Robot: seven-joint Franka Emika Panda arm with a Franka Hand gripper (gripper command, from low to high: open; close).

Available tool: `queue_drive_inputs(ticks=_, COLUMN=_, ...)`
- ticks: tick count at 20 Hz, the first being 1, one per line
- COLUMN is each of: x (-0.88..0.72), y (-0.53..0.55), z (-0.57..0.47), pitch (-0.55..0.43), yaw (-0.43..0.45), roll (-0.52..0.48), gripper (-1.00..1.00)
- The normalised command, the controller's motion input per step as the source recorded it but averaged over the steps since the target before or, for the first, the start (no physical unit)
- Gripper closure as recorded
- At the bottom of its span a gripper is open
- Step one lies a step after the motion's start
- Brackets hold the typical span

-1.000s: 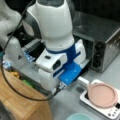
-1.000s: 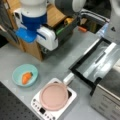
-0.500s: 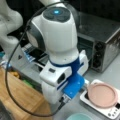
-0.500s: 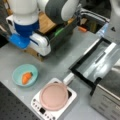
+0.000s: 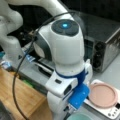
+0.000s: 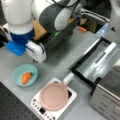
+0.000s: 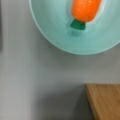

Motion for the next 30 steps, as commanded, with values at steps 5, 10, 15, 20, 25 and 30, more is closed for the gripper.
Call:
queue_drive_inputs(ticks=5, x=0.34, y=-0.18, z=0.05, pitch=0.227, yaw=0.075, roll=0.042, gripper=-1.00)
queue_drive_inputs(ticks=10, x=0.30, y=-0.18, z=0.07, pitch=0.195, yaw=0.073, roll=0.049, gripper=-1.00)
queue_drive_inputs(ticks=15, x=0.30, y=-0.16, z=0.01, pitch=0.159, yaw=0.074, roll=0.069, gripper=-1.00)
queue_drive_inputs(ticks=20, x=0.35, y=-0.18, z=0.02, pitch=0.146, yaw=0.060, roll=0.075, gripper=-1.00)
queue_drive_inputs(ticks=25, x=0.42, y=-0.25, z=0.00, pitch=0.158, yaw=0.054, roll=0.063, gripper=-1.00)
queue_drive_inputs(ticks=30, x=0.44, y=-0.24, z=0.02, pitch=0.178, yaw=0.050, roll=0.065, gripper=-1.00)
